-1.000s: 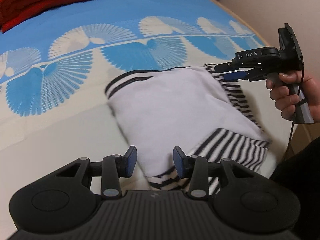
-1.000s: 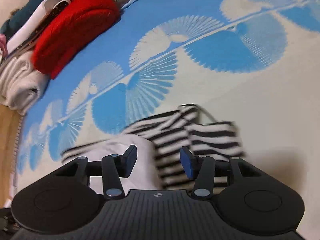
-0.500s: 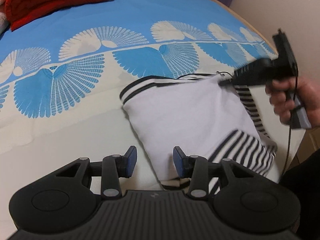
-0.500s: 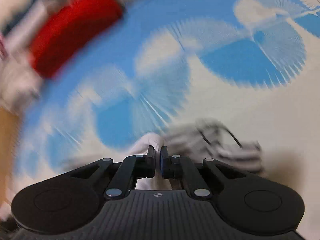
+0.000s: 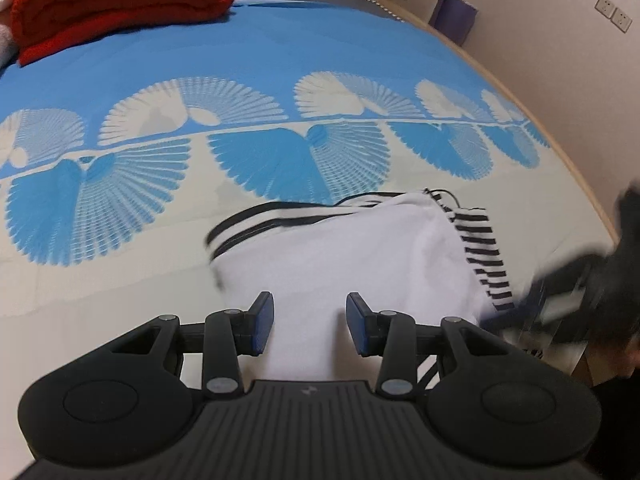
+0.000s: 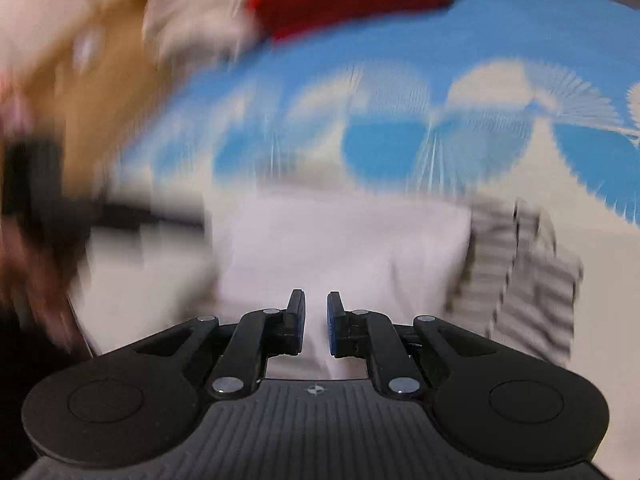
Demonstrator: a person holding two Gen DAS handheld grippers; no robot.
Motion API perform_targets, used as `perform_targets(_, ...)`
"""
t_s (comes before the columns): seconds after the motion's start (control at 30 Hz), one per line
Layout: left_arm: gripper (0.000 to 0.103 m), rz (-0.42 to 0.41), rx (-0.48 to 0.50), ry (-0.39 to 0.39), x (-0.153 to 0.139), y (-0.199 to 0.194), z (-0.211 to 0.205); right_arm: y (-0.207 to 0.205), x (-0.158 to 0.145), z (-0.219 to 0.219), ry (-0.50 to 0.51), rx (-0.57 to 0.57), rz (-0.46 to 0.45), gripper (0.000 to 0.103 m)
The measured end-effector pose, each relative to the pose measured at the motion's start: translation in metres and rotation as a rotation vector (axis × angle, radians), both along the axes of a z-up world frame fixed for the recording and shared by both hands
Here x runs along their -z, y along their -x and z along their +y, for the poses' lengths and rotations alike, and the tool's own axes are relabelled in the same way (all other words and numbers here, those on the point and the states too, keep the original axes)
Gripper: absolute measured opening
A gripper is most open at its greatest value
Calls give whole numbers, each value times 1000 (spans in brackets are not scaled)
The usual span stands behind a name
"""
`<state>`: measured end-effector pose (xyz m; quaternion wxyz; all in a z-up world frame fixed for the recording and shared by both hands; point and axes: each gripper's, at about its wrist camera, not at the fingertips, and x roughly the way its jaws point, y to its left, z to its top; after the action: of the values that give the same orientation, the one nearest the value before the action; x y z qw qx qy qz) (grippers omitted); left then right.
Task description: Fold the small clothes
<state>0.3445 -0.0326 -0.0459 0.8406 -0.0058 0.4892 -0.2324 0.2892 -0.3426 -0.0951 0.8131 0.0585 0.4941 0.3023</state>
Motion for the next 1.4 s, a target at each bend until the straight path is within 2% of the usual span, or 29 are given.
perform_targets(0.03,44,6,11,-7,7,-2,-4,7,19,2,85,-34,66,11)
perform_targets(0.07,44,30,18,-61,21,-6,-9,14,41,3,191,-65,131,11)
perform_targets(0.1,48,49,13,-138,35,-8,-12,20,55,2,285,-99,150,11)
perform_targets(0.13,49,66,0,-211,48,-10,-14,27,57,0,303,-119,117,10)
perform_targets(0.2,48,68,-35,-208,47,-10,-15,26,48,-13,251,-86,127,11)
perform_targets(0.23,43,52,-37,-204,38,-9,-17,25,42,-19,215,-51,135,13)
perform_targets(0.27,42,19,-19,-203,26,-4,-21,27,35,-24,186,-50,120,13)
perform_targets(0.33,42,-53,72,-146,2,14,-28,34,22,-27,131,-81,74,13)
perform_targets(0.37,43,-61,137,-103,-6,24,-30,37,21,-28,114,-98,87,13)
perform_targets(0.43,44,-4,290,-64,-1,42,-38,38,32,-26,191,-135,124,13)
perform_targets(0.47,43,70,369,-113,16,51,-44,42,43,-20,274,-165,131,13)
perform_targets(0.5,43,104,431,-206,35,60,-50,47,52,-19,329,-193,144,13)
perform_targets(0.53,44,54,508,-305,46,75,-56,51,57,-20,351,-211,144,13)
perform_targets(0.57,44,3,548,-333,45,84,-59,51,55,-22,346,-214,133,13)
perform_targets(0.6,44,7,535,-321,40,85,-59,51,50,-23,332,-201,138,12)
perform_targets(0.67,44,18,450,-292,30,81,-52,51,42,-30,306,-139,140,13)
perform_targets(0.7,48,5,402,-284,25,80,-47,50,37,-32,300,-120,122,13)
perform_targets(0.73,64,-17,341,-279,18,81,-42,52,30,-34,284,-102,102,15)
perform_targets(0.77,74,-41,274,-269,11,81,-35,54,25,-39,262,-79,88,17)
perform_targets(0.8,90,-61,192,-242,4,79,-27,56,19,-44,238,-46,72,30)
perform_targets(0.83,95,-65,103,-193,-1,75,-18,55,14,-49,220,2,53,52)
perform_targets(0.9,95,0,-36,-112,1,65,-4,50,13,-59,222,101,25,74)
perform_targets(0.97,95,99,-116,-60,15,55,8,42,16,-68,225,179,55,75)
perform_targets(1.07,95,198,-174,-10,31,41,16,42,29,-72,190,221,138,75)
perform_targets(1.27,95,309,-265,209,62,18,34,42,55,-63,185,200,228,75)
perform_targets(1.4,95,357,-252,260,82,-1,31,39,64,-57,188,161,242,77)
